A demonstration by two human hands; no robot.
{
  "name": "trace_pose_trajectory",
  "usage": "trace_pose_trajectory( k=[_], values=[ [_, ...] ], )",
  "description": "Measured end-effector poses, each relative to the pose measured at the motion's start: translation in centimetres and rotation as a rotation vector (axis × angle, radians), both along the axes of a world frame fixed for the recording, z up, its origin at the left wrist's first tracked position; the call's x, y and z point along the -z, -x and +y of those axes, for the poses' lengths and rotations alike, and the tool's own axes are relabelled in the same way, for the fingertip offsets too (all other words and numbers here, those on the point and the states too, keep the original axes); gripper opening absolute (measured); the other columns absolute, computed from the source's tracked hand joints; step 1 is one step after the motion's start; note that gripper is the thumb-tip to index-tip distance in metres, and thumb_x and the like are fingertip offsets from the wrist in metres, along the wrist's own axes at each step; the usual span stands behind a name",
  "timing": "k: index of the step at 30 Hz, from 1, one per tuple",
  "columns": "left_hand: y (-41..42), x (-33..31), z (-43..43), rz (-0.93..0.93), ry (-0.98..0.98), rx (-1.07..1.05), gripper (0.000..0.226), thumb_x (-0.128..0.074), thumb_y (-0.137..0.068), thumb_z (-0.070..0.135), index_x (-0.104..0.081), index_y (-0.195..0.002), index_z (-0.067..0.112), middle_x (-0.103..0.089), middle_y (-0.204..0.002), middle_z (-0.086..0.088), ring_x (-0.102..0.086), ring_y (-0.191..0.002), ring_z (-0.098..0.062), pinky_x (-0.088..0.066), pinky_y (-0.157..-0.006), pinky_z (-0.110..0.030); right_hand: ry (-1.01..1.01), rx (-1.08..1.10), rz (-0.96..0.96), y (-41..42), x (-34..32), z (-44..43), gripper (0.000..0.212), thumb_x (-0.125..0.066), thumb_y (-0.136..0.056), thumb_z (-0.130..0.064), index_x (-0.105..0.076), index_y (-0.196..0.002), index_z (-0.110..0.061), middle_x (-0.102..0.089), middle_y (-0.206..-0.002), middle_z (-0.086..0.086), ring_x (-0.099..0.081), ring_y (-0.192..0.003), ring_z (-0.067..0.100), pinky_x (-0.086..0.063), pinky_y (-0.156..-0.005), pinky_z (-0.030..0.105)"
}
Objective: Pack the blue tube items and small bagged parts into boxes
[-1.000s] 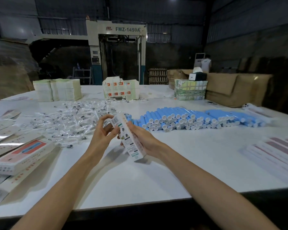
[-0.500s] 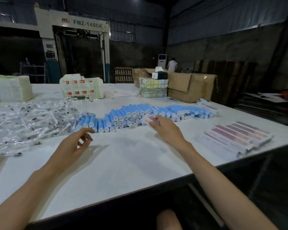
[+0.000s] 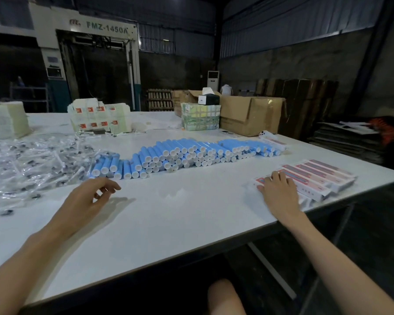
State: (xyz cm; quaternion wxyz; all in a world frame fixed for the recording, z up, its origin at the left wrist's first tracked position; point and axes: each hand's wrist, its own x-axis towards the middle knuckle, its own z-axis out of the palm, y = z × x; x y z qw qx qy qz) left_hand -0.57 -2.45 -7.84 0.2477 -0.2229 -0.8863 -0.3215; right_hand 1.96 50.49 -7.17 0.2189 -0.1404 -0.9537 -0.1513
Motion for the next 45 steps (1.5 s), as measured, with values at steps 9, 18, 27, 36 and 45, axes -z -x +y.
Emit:
trace_pose_trajectory(
  k=[9, 18, 27, 36, 45],
  values=[
    [-0.6, -0.4, 0.3, -0.022, -0.012, -0.009, 0.036, -0.064, -0.103, 0.000, -0.075, -0.111, 0.033, -0.072, -0.107, 0.019, -0.067, -0.103, -0.010, -0.053, -0.084, -0.033, 0.067, -0.034, 0.129, 0.0, -0.6, -1.2, 0.039, -0.042, -0.109, -0.042, -0.059, -0.130, -0.014, -0.058, -0.133, 0.009, -0.054, -0.124, 0.026, -0.045, -0.109, 0.041],
    [-1.5, -0.9, 0.3, -0.035, 0.123, -0.142, 0.033, -0.063, -0.104, 0.006, -0.072, -0.110, 0.037, -0.069, -0.104, 0.019, -0.063, -0.099, -0.003, -0.053, -0.083, -0.032, 0.359, -0.540, 0.228, 4.4, -4.6, -15.6, 0.028, -0.043, -0.110, -0.022, -0.065, -0.102, -0.007, -0.066, -0.096, 0.009, -0.062, -0.093, 0.028, -0.046, -0.074, 0.037],
    [-3.7, -3.6, 2.4, -0.130, 0.454, -0.339, 0.022, -0.060, -0.101, 0.024, -0.073, -0.118, 0.026, -0.068, -0.109, 0.006, -0.062, -0.110, -0.020, -0.049, -0.075, -0.035, 0.589, -1.054, 0.039, 5.4, -3.9, -33.1, 0.028, -0.045, -0.109, -0.027, -0.050, -0.083, -0.015, -0.064, -0.077, 0.012, -0.060, -0.073, 0.034, -0.047, -0.064, 0.044],
    [-6.0, -5.4, -2.5, -0.209, 0.492, -0.824, 0.030, -0.060, -0.104, 0.019, -0.063, -0.134, 0.018, -0.069, -0.131, -0.006, -0.058, -0.125, -0.031, -0.053, -0.096, -0.045, 0.737, -1.124, -0.050, 7.0, -0.4, -35.4, 0.033, -0.045, -0.109, -0.029, -0.055, -0.085, -0.009, -0.060, -0.069, 0.010, -0.056, -0.068, 0.032, -0.049, -0.067, 0.048],
    [-10.7, -8.0, -10.9, -0.255, 0.696, -1.363, 0.061, -0.065, -0.101, 0.051, -0.058, -0.135, 0.001, -0.056, -0.137, -0.021, -0.050, -0.127, -0.042, -0.040, -0.103, -0.049, 0.768, -1.113, -0.068, 7.8, 0.3, -35.4, 0.033, -0.048, -0.106, -0.032, -0.057, -0.081, -0.013, -0.060, -0.066, 0.002, -0.058, -0.065, 0.027, -0.047, -0.063, 0.042]
  ],
)
